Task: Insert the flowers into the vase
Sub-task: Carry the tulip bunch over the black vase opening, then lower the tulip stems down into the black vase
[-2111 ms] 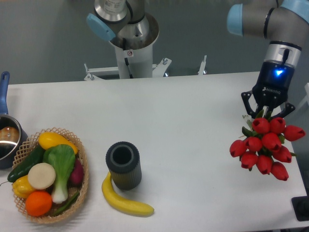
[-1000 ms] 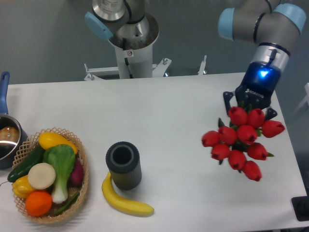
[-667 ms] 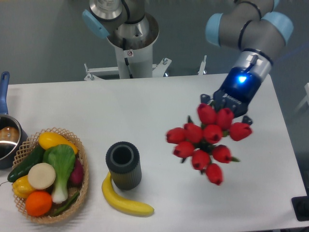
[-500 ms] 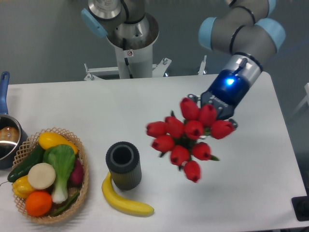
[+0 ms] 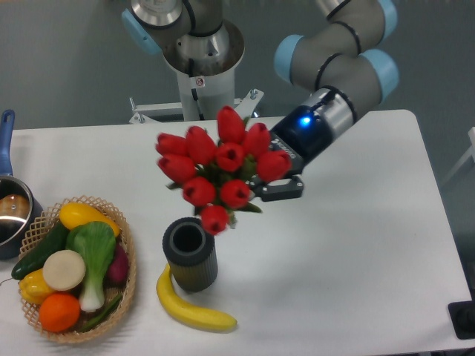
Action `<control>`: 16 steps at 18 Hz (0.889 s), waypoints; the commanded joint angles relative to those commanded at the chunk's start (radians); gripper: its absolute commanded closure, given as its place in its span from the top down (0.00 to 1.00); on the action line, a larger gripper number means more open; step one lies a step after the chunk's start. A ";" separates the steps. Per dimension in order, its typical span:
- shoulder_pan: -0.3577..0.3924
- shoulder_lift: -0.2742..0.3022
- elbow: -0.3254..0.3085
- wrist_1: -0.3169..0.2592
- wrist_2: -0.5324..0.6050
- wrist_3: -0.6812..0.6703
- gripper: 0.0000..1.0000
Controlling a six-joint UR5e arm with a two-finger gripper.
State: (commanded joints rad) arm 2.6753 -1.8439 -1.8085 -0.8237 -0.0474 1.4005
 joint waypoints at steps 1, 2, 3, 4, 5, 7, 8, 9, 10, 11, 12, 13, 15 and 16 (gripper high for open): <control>-0.005 0.003 -0.002 -0.002 -0.008 0.000 0.07; -0.009 0.003 -0.003 -0.002 -0.008 0.003 0.07; -0.015 0.003 -0.003 -0.002 -0.009 0.003 0.07; -0.020 0.002 -0.002 -0.002 -0.014 0.003 0.07; -0.023 0.000 0.000 -0.002 -0.022 0.005 0.07; -0.026 -0.009 0.001 -0.002 -0.037 0.006 0.07; -0.032 -0.014 0.000 -0.002 -0.037 0.015 0.07; -0.034 -0.026 -0.002 -0.002 -0.039 0.034 0.07; -0.035 -0.034 -0.002 -0.002 -0.039 0.054 0.07; -0.035 -0.035 -0.002 -0.002 -0.040 0.061 0.07; -0.035 -0.046 -0.003 -0.002 -0.039 0.064 0.07; -0.035 -0.051 -0.006 -0.002 -0.039 0.066 0.07; -0.035 -0.057 -0.006 -0.002 -0.039 0.068 0.07; -0.035 -0.060 -0.005 -0.002 -0.039 0.068 0.07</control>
State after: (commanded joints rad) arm 2.6400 -1.9036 -1.8132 -0.8253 -0.0859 1.4680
